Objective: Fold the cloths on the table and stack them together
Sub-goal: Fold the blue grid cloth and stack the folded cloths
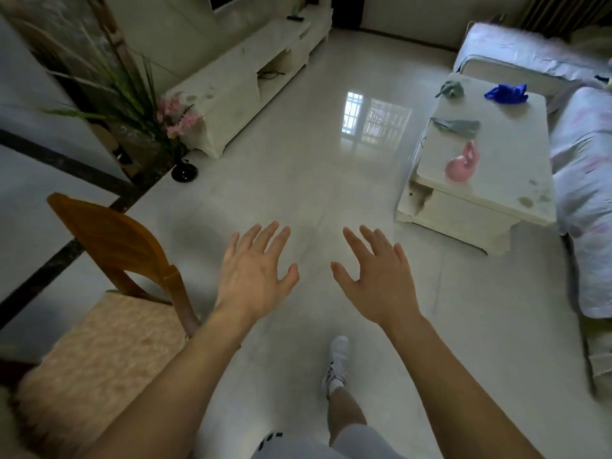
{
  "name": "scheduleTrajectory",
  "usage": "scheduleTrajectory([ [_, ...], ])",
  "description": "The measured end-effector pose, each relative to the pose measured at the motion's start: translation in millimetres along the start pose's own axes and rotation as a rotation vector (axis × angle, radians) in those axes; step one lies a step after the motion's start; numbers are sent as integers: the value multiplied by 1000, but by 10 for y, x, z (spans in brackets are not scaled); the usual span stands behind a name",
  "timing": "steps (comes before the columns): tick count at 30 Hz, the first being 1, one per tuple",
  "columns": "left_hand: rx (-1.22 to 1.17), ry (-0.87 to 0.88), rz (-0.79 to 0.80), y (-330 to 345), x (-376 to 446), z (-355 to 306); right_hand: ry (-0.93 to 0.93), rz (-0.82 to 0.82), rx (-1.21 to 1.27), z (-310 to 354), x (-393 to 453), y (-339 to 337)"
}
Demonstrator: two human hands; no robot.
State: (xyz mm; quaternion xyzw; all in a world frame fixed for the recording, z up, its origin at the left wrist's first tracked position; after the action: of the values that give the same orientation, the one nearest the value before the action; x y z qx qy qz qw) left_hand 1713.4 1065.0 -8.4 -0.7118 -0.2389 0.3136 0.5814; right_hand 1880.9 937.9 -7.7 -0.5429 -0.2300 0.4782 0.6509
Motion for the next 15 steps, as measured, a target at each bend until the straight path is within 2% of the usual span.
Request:
scheduleTrajectory([
  [15,-48,-281,-25,-486,2032,244,-283,81,-46,-161,2645,-729],
])
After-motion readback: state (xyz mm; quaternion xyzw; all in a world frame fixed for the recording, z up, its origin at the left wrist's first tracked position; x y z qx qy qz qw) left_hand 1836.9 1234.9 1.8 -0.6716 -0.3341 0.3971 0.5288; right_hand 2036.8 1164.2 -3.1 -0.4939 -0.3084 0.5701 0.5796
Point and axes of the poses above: each hand's wrist, its own x-axis towards the middle knuckle, its own y-axis out of the palm, z = x × y, the point moved 4 cm from there along x, towards the middle knuckle, and after that the axes turned 14 degrees about z, right-handed, at the moved point
